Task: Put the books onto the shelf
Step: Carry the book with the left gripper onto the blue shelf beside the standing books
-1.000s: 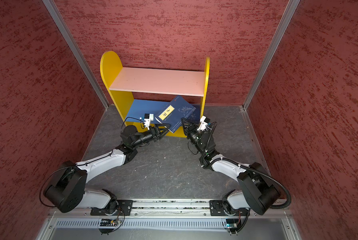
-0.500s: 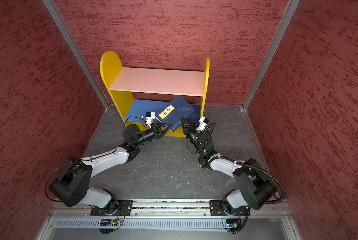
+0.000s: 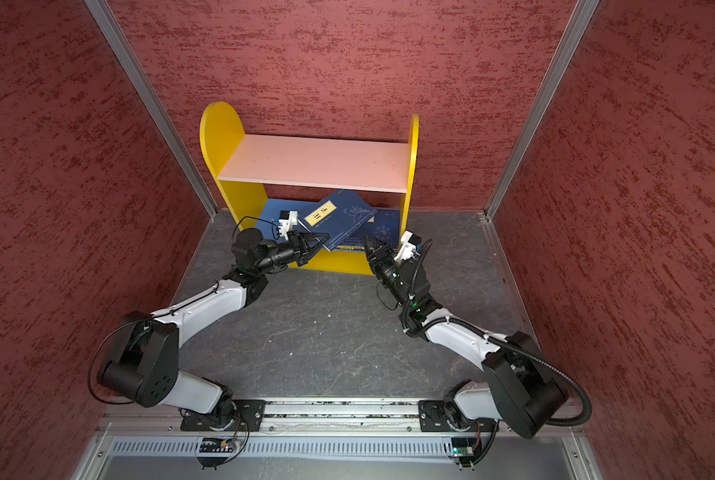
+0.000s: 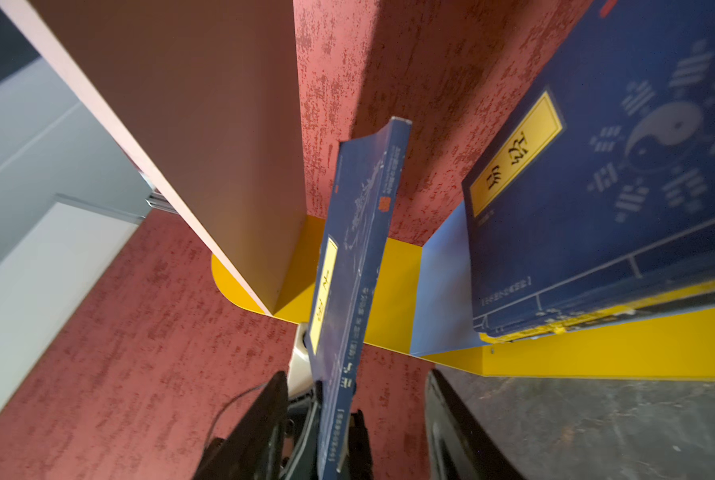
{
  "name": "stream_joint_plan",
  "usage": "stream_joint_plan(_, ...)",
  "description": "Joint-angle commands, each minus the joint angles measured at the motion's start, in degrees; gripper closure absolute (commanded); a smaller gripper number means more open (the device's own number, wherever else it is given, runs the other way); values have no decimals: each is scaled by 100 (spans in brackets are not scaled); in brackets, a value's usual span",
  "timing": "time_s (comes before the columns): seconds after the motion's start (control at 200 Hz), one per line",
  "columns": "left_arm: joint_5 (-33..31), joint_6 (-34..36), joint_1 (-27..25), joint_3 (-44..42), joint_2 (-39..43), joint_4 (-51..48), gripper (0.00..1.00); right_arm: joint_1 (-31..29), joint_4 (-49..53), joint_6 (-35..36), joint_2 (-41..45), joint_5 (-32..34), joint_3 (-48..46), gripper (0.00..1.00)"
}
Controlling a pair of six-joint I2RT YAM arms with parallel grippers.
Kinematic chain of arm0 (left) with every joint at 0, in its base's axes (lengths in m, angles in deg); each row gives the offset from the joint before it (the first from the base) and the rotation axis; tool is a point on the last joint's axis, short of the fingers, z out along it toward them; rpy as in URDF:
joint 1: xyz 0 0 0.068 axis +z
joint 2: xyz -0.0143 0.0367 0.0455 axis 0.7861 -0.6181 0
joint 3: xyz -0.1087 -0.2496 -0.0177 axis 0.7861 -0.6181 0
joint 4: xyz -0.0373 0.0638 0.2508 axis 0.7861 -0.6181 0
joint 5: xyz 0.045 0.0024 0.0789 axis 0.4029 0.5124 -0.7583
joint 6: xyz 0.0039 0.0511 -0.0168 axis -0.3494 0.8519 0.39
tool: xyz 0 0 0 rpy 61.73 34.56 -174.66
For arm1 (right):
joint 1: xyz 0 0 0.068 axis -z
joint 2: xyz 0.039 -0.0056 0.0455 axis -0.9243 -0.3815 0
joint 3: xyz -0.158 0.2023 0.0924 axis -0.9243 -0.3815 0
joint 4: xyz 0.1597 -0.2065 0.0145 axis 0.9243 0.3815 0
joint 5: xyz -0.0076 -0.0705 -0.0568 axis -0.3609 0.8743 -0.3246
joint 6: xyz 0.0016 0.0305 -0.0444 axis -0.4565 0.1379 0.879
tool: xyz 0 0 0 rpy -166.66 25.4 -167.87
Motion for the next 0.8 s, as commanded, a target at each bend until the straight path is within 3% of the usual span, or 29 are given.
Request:
stream_joint_plan(0.0, 934, 655, 105, 590, -167, -981, 99, 80, 1040, 670, 405, 256, 262, 36)
stream_joint_plan(0.296, 1770, 1957, 406, 1705, -717, -2923, 99, 271, 3277, 2055, 1275, 794, 712, 12)
stream_joint_plan(0.551, 2188, 3214, 410, 2845, -1419, -4582, 99, 484, 3942, 2488, 1565, 1102, 765, 11)
stream_joint_plan(0.796, 2494, 3676, 406, 3458, -1943, -5086, 99, 631, 3968, 2503, 1399, 987, 841, 10)
